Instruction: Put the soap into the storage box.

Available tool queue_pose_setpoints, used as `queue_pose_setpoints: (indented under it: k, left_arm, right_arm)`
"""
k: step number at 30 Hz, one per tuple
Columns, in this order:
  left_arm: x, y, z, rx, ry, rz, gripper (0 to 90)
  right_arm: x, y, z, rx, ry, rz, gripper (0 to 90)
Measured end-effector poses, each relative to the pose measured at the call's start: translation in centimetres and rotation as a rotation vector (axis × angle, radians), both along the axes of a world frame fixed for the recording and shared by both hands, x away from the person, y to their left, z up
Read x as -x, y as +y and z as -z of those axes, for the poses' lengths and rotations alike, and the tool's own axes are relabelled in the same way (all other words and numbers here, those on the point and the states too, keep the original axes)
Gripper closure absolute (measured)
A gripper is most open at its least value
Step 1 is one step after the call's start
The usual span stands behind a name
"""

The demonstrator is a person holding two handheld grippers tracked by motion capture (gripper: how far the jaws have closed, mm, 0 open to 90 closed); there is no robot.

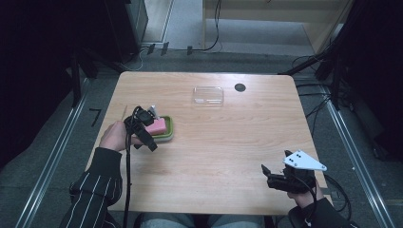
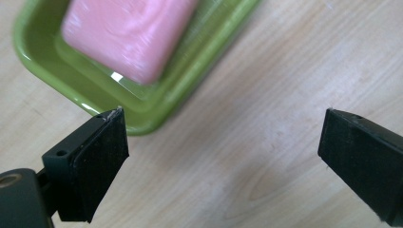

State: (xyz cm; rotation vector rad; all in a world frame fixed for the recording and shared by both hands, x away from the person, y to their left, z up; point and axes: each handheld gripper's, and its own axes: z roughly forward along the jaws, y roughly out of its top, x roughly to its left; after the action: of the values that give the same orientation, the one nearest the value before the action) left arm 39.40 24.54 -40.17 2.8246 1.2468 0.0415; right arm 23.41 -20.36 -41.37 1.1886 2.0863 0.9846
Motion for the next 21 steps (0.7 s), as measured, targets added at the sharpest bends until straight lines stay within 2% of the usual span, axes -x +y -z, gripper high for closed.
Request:
queue_pose_setpoints:
  k: [8, 16, 21]
  left_arm:
    - [1.9, 0.2, 0.5, 0.01, 0.002, -0.027, 3.3]
    - [3.6, 0.2, 0.9, 0.016, -0.014, -0.044, 3.3]
    - [4.8, 0.6, 1.7, 0.024, -0.011, -0.065, 3.3]
  right_arm:
    - [0.0, 0.0, 0.0, -0.002, -0.001, 0.0, 13.8]
    - [0.1, -0.1, 0.0, -0.003, 0.001, 0.004, 13.8]
    - [0.1, -0.1, 0.0, -0.004, 0.0, 0.005, 13.8]
